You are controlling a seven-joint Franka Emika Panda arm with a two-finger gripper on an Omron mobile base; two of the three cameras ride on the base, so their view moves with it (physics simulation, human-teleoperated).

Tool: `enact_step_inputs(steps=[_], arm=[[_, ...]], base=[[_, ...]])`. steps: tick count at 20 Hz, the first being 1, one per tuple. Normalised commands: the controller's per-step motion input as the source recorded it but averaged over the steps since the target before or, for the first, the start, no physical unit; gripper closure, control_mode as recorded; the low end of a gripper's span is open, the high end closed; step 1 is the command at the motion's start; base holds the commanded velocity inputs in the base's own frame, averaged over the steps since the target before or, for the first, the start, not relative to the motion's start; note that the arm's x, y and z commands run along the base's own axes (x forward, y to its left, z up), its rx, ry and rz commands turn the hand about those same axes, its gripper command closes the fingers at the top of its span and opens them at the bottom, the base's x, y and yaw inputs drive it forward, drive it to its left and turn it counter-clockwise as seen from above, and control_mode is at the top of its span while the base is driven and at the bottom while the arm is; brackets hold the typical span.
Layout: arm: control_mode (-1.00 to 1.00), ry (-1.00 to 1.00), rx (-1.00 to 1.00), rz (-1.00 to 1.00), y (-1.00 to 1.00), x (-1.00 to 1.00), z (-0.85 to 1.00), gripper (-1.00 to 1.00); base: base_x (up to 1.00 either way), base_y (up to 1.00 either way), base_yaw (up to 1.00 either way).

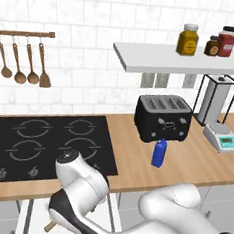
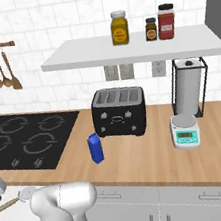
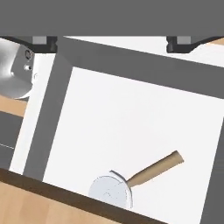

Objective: Pick the pizza cutter from the drawer and place it on the counter.

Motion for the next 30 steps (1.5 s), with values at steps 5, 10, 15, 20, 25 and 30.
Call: enact_step_inputs(steps=[5,10,15,20,25,30], arm=[[-1.0,0.04,0.05,0.0,0.42,0.1,-0.82,-1.0],[-1.0,0.02,0.06,0.0,0.2,0.01,-0.63,-1.0],[-1.0,0.07,0.0,0.0,0.03,0.03,-0.45,-1.0],[-1.0,0.06,0.0,0.0,0.07,0.0,-0.52,-1.0],[-1.0,0.03,0.0,0.0,0.12,-0.03,-0.26,-1.0],[-1.0,0.05,0.0,0.0,0.12,-0.27,-0.13,-1.0]], base=[[0.0,0.0,0.0],[0.0,0.0,0.0],[0.0,0.0,0.0],[0.0,0.0,0.0],[0.0,0.0,0.0],[0.0,0.0,0.0]])
